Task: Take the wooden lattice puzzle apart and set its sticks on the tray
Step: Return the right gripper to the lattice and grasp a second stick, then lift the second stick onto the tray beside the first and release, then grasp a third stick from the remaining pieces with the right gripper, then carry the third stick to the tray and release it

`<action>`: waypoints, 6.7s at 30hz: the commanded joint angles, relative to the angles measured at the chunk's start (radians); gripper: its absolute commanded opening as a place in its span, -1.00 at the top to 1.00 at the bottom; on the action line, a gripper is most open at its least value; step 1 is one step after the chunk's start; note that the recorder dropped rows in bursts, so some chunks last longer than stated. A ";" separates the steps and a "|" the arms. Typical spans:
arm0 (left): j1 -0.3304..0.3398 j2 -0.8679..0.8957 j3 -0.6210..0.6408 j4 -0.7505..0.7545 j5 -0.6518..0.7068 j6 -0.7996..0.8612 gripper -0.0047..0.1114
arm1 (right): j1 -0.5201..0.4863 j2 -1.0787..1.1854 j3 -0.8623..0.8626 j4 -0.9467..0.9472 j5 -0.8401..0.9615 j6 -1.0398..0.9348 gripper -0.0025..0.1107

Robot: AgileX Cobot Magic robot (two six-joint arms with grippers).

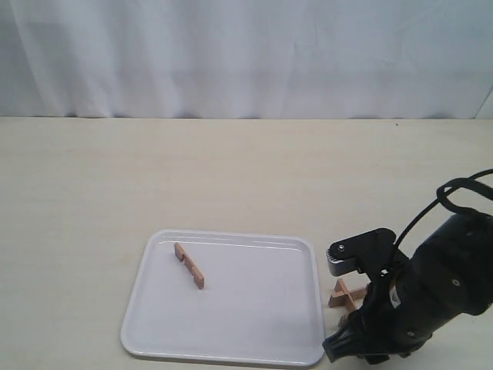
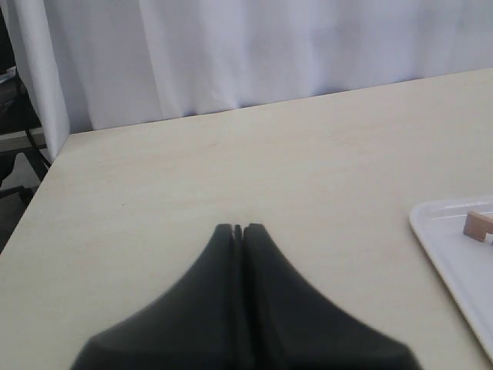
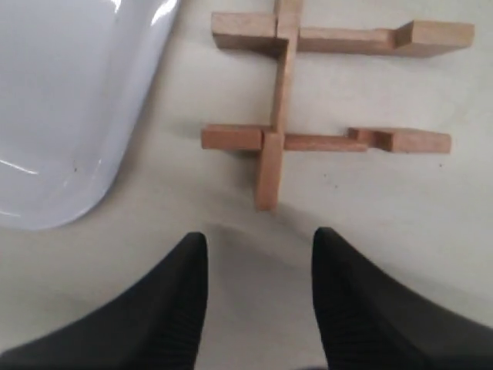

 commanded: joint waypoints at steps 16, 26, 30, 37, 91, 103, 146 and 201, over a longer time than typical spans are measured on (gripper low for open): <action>0.000 -0.001 0.001 0.001 -0.009 -0.008 0.92 | -0.005 0.064 0.004 -0.018 -0.102 0.026 0.83; 0.000 -0.001 0.001 0.001 -0.009 -0.008 0.92 | -0.005 0.056 0.001 -0.061 -0.111 0.031 0.88; 0.000 -0.001 0.001 0.001 -0.009 -0.008 0.92 | -0.007 0.024 -0.035 -0.066 -0.051 0.031 0.88; 0.000 -0.001 0.001 0.001 -0.009 -0.008 0.92 | -0.007 -0.048 -0.109 -0.066 0.052 0.031 0.88; 0.000 -0.001 0.001 0.001 -0.009 -0.008 0.92 | 0.286 0.390 -0.618 0.018 0.143 0.012 0.31; 0.000 -0.001 0.001 0.001 -0.009 -0.008 0.92 | 0.286 0.143 -0.671 -0.135 0.460 -0.021 0.16; 0.000 -0.001 0.001 0.001 -0.009 -0.008 0.92 | -0.177 0.002 -0.193 0.122 0.204 -0.875 -0.25; 0.000 -0.001 0.001 0.001 -0.009 -0.008 0.92 | 0.068 -0.098 -0.219 0.242 0.129 -0.779 0.87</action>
